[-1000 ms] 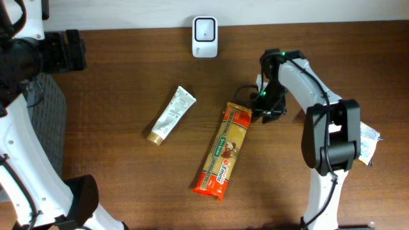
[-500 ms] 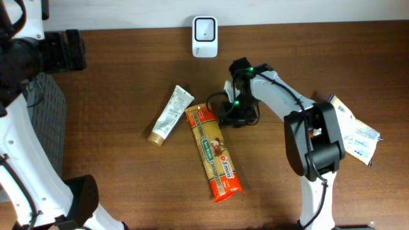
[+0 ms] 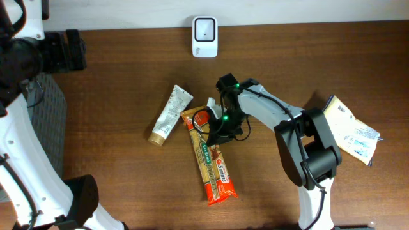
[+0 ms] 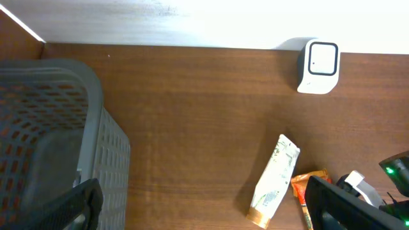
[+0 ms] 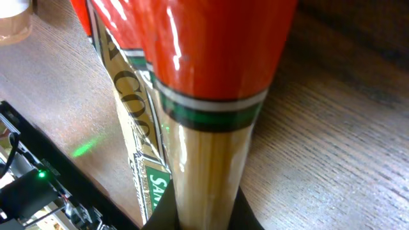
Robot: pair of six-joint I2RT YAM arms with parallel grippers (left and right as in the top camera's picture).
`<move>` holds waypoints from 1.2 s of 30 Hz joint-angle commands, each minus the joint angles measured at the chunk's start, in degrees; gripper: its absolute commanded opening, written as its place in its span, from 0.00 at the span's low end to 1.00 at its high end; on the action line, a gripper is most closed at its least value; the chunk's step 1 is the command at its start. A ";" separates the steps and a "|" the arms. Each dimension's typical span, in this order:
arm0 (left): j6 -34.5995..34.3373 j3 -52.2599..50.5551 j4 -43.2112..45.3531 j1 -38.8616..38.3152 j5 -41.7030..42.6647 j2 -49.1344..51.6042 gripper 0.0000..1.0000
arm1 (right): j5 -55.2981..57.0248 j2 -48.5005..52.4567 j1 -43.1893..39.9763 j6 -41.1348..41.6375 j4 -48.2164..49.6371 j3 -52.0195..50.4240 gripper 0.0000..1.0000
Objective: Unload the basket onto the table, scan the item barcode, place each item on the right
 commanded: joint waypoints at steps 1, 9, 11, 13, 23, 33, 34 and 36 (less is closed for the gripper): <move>0.72 0.15 -0.02 0.31 0.61 -0.04 0.99 | 3.65 -0.04 -1.18 -0.66 -2.58 0.87 0.04; 0.70 0.15 -0.02 0.31 0.61 -0.04 0.99 | 57.29 -6.49 0.48 18.99 -30.14 8.74 0.04; 0.70 0.15 -0.02 0.31 0.61 -0.04 0.99 | 59.10 -4.42 0.44 19.15 -30.38 8.72 0.04; 0.70 0.15 -0.02 0.31 0.61 -0.04 0.99 | 58.10 -2.16 1.22 19.15 -28.06 8.72 0.04; 0.70 0.15 -0.02 0.31 0.61 -0.04 0.99 | 30.60 -0.20 14.49 8.39 -13.14 9.73 0.47; 0.70 0.15 -0.02 0.31 0.61 -0.04 0.99 | 20.09 -0.24 -7.56 -6.78 -28.57 23.80 0.81; 0.70 0.15 -0.02 0.31 0.61 -0.04 0.99 | 16.59 -0.24 -9.42 -8.63 -28.48 22.29 0.80; 0.72 0.15 -0.02 0.31 0.61 -0.04 0.99 | 13.97 -0.24 -9.33 -9.51 -27.32 18.67 0.70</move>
